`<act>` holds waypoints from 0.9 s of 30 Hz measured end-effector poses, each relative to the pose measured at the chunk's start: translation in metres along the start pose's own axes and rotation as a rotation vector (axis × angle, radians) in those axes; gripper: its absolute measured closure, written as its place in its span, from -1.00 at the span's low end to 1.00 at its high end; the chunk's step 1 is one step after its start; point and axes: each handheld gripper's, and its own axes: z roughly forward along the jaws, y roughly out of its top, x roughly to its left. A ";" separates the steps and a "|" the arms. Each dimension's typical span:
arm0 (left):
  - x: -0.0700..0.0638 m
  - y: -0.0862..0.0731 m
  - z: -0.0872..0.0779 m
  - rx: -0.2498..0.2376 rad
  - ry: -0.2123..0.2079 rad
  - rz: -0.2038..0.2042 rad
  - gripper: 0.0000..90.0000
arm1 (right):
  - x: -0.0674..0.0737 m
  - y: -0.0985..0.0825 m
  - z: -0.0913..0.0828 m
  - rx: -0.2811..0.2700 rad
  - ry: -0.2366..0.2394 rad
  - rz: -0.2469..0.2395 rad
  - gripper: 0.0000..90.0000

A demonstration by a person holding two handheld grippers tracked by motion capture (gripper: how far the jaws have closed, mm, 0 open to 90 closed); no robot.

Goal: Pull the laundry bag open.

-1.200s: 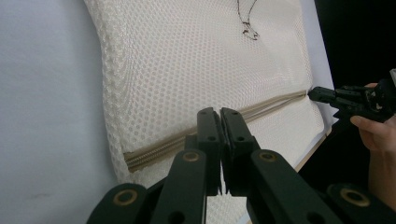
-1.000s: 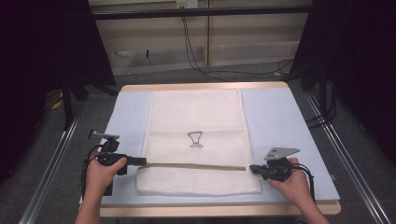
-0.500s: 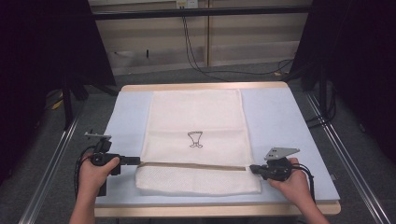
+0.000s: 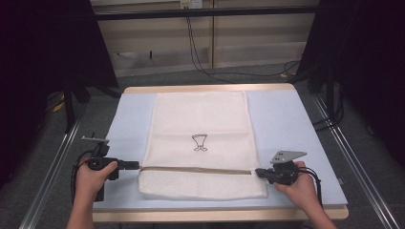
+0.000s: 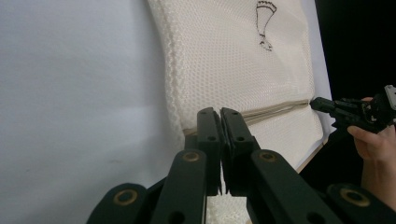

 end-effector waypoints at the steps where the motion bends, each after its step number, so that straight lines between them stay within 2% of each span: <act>1: 0.000 0.000 -0.001 -0.002 -0.003 -0.013 0.94 | 0.000 0.000 0.000 0.000 0.000 0.000 1.00; 2: 0.002 0.000 -0.002 0.002 0.000 -0.003 0.94 | 0.000 0.000 0.000 0.000 0.000 0.000 1.00; 9: 0.006 0.002 -0.006 0.011 -0.020 -0.003 0.94 | 0.000 0.000 0.000 -0.001 0.000 0.000 1.00; 14: 0.009 0.002 -0.008 0.033 -0.003 -0.002 0.95 | 0.000 0.000 0.000 -0.001 0.001 -0.001 1.00; 19: 0.011 0.001 -0.009 0.029 -0.014 -0.013 0.94 | -0.001 0.000 0.000 -0.002 0.001 -0.002 1.00; 23: 0.011 0.001 -0.008 0.031 -0.008 -0.015 0.94 | -0.001 0.000 0.000 -0.001 0.002 -0.002 1.00; 25: 0.012 0.000 -0.008 0.033 0.012 -0.020 0.94 | 0.000 0.000 0.000 -0.001 0.002 -0.001 1.00; 27: 0.013 0.000 -0.008 0.036 0.008 -0.019 0.94 | -0.001 0.000 0.000 -0.001 0.002 -0.001 1.00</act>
